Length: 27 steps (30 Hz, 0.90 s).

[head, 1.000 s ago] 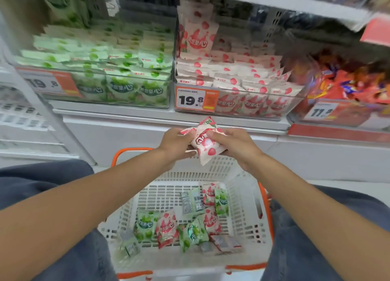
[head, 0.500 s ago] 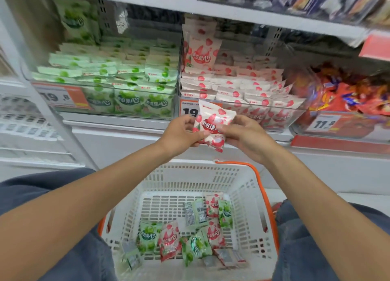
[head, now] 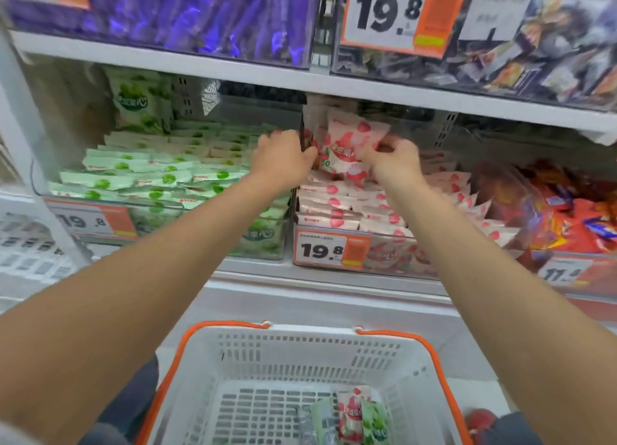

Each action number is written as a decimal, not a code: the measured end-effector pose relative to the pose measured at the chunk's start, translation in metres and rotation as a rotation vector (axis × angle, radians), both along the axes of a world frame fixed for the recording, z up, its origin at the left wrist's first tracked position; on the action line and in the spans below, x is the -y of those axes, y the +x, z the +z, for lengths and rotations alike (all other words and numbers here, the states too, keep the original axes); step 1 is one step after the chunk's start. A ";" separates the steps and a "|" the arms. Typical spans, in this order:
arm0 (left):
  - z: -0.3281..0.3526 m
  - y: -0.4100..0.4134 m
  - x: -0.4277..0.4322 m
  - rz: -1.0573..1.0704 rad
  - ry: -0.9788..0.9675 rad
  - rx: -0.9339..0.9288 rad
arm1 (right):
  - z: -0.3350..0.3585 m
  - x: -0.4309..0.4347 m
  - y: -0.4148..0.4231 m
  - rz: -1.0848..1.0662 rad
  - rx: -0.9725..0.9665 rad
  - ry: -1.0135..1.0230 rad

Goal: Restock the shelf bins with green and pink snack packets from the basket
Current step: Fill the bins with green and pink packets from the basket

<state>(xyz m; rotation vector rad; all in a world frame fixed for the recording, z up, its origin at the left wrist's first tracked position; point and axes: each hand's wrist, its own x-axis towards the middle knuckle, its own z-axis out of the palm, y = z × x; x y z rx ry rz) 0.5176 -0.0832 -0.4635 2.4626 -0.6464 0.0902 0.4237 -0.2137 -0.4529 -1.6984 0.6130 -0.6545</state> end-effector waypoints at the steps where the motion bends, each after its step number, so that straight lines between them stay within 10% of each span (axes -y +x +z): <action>1: 0.000 0.005 0.005 -0.002 0.040 -0.007 | -0.002 -0.001 0.009 -0.020 -0.026 -0.020; 6: 0.001 0.012 0.018 -0.039 0.125 0.083 | -0.015 -0.011 0.029 0.004 -0.181 -0.052; 12: 0.007 0.014 0.018 -0.079 -0.299 -0.128 | 0.002 -0.012 0.043 -0.072 -0.034 -0.096; 18: -0.010 0.033 0.023 -0.024 -0.182 -0.285 | -0.012 -0.020 0.061 -0.002 -0.222 -0.038; 27: -0.013 0.030 0.026 -0.040 -0.086 0.074 | -0.022 -0.021 0.052 0.024 -0.189 -0.216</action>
